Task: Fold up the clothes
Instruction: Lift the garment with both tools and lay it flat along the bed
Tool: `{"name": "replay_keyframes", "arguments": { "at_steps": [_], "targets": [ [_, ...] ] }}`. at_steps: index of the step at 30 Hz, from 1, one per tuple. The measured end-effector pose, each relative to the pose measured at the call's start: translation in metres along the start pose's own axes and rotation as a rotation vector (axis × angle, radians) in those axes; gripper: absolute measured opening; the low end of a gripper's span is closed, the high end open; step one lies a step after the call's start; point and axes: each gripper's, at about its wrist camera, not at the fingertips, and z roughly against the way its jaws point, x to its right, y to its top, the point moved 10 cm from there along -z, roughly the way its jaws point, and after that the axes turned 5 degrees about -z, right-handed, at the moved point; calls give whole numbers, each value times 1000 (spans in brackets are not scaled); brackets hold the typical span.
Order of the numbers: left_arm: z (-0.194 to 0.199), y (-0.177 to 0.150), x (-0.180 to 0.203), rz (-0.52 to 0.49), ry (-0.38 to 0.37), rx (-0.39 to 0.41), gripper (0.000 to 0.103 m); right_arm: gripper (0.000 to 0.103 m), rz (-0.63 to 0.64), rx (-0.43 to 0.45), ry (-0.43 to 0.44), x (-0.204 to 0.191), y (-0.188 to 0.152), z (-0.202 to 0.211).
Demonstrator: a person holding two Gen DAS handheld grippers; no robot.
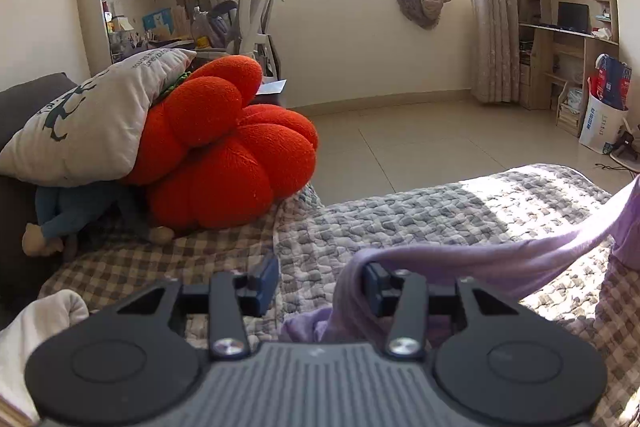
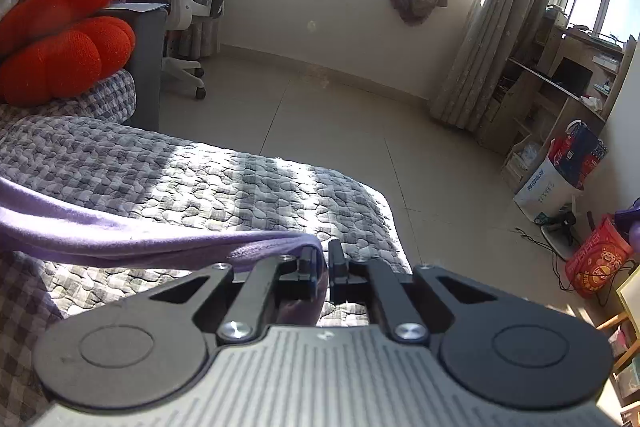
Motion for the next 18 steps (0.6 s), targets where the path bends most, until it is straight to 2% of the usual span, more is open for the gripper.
{"name": "replay_keyframes", "arguments": {
  "at_steps": [3, 7, 13, 16, 18],
  "targets": [
    [-4, -6, 20, -59, -68, -15, 47, 6, -14, -35, -29, 9, -5, -7],
    [-5, -14, 44, -144, -151, -33, 65, 6, -3, -44, -33, 13, -8, -8],
    [13, -26, 84, -322, -288, -10, 67, 10, 40, -41, -6, 12, -12, -6],
    [18, -42, 109, -473, -304, -22, 67, 15, 70, -48, -12, 13, -16, -7],
    [18, -55, 122, -572, -305, -43, 67, 26, 84, -55, -6, 15, -19, -8]
  ]
}}
